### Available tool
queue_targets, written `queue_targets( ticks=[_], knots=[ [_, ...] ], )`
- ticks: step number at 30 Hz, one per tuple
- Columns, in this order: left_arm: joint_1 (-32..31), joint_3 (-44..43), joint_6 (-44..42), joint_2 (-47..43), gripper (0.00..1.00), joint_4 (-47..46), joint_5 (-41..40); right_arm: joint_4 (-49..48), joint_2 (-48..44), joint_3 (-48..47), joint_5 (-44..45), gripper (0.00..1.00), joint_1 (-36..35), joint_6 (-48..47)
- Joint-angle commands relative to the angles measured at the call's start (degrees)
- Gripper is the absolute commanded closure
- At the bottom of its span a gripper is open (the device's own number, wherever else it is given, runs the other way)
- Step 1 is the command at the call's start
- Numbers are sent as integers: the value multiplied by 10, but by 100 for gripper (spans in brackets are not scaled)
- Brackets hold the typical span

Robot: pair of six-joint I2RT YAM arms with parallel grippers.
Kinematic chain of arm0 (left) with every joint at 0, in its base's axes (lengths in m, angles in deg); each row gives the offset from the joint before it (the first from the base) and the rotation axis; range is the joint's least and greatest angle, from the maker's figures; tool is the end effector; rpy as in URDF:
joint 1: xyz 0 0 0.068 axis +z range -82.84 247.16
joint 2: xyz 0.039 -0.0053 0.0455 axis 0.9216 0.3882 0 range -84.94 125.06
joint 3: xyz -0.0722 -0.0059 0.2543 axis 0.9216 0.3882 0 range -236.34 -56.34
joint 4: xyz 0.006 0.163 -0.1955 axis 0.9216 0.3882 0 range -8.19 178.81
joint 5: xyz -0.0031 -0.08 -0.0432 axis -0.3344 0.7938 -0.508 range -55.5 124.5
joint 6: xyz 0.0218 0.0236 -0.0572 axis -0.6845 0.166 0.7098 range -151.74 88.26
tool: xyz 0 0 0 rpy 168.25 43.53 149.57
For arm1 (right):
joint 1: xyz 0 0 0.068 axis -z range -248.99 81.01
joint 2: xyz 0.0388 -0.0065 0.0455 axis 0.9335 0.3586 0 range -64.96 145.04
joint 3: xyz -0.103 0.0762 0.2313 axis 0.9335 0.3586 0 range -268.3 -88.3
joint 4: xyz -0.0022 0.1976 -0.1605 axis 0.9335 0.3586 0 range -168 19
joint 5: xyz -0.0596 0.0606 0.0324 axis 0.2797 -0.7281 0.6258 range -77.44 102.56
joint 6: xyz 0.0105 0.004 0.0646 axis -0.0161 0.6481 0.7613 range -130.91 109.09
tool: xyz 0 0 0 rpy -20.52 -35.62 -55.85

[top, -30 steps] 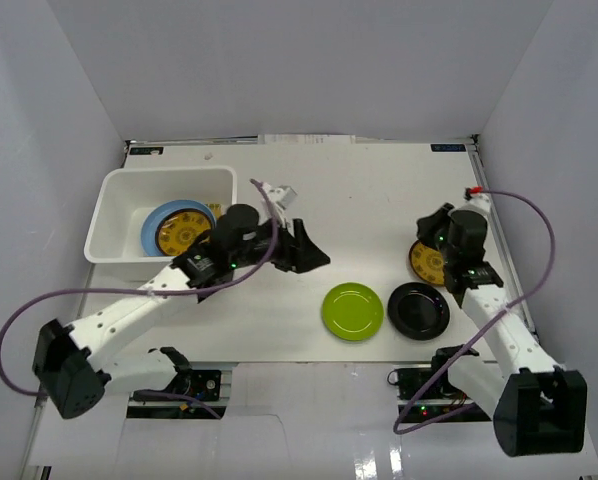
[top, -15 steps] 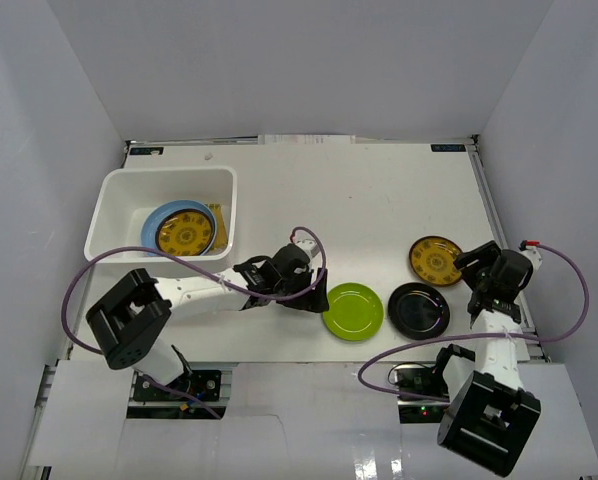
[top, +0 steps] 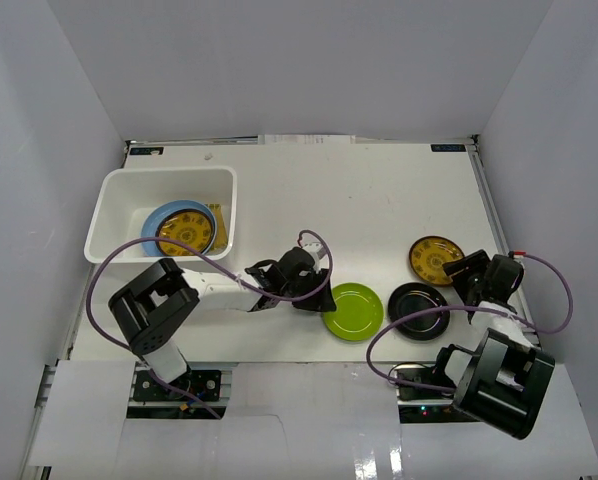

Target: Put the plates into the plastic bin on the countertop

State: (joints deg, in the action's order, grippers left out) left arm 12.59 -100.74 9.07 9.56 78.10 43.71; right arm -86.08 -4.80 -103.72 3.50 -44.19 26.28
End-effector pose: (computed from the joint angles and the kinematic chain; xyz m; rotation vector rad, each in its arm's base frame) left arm 0.1815 -0.2694 0.1337 0.3937 2.5665 -0.9085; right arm 0.1889 -0.0783 0.1357 1.0652 1.9444 0.2945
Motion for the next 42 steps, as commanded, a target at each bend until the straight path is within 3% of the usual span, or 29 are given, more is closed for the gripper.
queue_targets(
  ticks=[1, 5, 11, 17, 23, 26, 32, 38, 42],
  knots=[
    [-4, -8, -1, 15, 43, 5, 6, -66, 28, 10, -24, 34, 3, 28],
    [-3, -15, -8, 19, 66, 13, -12, -105, 67, 18, -41, 37, 3, 43],
    [-3, -24, -7, -4, 100, 21, -34, -173, 113, 36, -69, 66, 3, 68],
    [14, -42, -7, -106, 100, 53, -39, -212, 119, 47, -81, 81, 3, 88],
    [98, -66, 6, -226, 100, 80, 11, -243, 133, 50, -103, 92, 3, 95],
    [156, -96, -3, -267, 100, 121, 18, -273, 129, 59, -119, 92, 3, 104],
    [303, -169, -49, -337, 100, 232, -52, -302, 53, 62, -142, 92, -1, 134],
    [529, -173, -64, -384, 100, 292, -58, -236, -30, 3, -135, 92, -27, 111],
    [544, -121, -72, -402, 100, 301, -168, -201, -51, -55, -126, 92, -90, 89]
  ],
)
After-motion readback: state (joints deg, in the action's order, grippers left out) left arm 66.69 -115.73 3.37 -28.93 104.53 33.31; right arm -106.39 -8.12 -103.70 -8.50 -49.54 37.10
